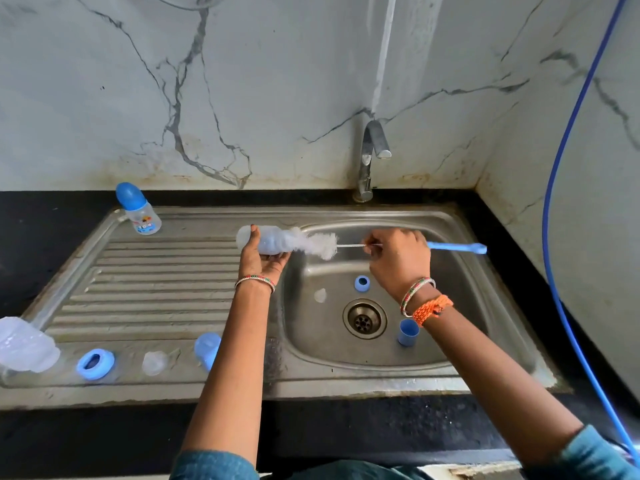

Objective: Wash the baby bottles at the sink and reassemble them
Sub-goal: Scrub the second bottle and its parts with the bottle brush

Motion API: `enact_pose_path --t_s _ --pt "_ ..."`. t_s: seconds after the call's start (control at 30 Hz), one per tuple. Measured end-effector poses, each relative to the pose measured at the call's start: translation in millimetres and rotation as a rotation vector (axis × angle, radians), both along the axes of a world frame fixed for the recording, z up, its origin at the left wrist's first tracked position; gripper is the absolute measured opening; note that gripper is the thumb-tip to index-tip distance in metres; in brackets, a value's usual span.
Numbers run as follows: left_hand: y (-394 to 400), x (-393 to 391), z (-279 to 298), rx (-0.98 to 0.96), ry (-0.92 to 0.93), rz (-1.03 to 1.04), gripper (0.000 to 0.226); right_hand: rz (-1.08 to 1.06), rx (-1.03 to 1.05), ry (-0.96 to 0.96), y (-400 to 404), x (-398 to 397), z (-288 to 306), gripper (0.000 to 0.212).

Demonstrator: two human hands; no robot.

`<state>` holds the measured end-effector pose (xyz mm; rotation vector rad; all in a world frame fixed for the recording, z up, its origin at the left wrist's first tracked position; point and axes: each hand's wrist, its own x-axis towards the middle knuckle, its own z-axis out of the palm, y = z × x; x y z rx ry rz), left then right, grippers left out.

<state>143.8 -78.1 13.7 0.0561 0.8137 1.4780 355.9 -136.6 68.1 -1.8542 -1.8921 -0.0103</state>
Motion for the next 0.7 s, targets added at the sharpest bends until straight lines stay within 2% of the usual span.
enact_pose_path --t_s 0.07,0.13,0.23,0.3,0.4,0.47,0.57,0.63,0.7 --pt "2.0 4.6 2.0 0.007 -0.038 0.013 0.030 0.033 0.093 -0.005 0.5 2.6 0.8 0.015" --pt "3.8 6.2 0.8 0.038 -0.044 0.013 0.032 0.026 0.027 0.045 -0.8 7.2 2.7 0.014" --pt "3.3 6.1 -5.5 0.095 -0.027 -0.015 0.039 0.038 -0.417 0.348 3.5 15.6 9.4 0.012" --pt "1.6 7.9 -9.2 0.115 -0.020 -0.022 0.036 0.100 -0.711 0.364 5.3 20.8 16.3 0.025" --pt "-1.7 12.6 -9.9 0.127 -0.020 0.000 0.034 0.161 -0.894 0.483 5.4 22.9 16.1 0.030" --pt "-1.3 13.6 -10.8 0.113 -0.026 0.041 0.036 0.192 -0.824 0.444 5.7 21.9 10.8 0.028" --pt "1.3 11.4 -7.7 0.110 -0.050 0.085 0.031 0.154 -0.490 0.089 9.7 22.2 3.5 0.014" --pt "5.3 9.1 -5.6 0.105 -0.071 0.130 0.029 0.134 -0.408 -0.001 12.0 26.9 1.0 0.028" --pt "9.5 7.2 -4.2 0.098 -0.080 0.179 0.029 0.158 -0.440 -0.005 14.9 35.0 -2.5 0.037"
